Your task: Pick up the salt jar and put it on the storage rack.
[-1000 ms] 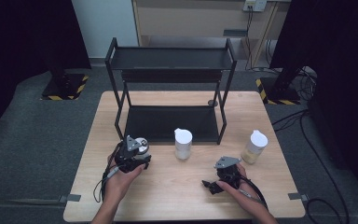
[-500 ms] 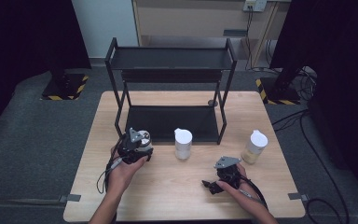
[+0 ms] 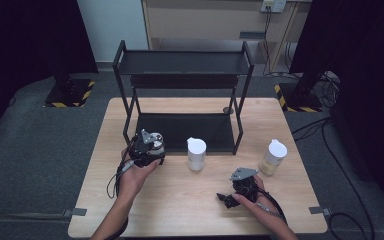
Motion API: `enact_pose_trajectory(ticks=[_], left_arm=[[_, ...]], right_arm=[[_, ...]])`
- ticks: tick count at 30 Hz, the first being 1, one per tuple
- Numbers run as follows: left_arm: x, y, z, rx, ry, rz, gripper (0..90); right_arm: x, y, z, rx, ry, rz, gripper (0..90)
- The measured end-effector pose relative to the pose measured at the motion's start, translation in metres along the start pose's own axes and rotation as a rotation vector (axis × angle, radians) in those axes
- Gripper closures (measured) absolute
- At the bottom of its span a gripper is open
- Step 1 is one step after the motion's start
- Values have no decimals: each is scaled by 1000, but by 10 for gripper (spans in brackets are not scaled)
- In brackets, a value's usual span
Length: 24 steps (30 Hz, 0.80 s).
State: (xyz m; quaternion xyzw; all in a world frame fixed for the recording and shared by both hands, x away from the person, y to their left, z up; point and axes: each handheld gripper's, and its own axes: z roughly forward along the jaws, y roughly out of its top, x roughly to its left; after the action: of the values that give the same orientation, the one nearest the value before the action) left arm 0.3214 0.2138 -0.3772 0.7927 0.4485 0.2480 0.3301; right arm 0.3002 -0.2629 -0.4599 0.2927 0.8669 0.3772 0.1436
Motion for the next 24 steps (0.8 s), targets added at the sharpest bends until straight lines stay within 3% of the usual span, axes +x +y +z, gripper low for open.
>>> enact_pose_trajectory(ticks=[24], left_arm=[[10,34,28,8,6,10,295]], right_arm=[[0,0,0,-1,0,0,10]])
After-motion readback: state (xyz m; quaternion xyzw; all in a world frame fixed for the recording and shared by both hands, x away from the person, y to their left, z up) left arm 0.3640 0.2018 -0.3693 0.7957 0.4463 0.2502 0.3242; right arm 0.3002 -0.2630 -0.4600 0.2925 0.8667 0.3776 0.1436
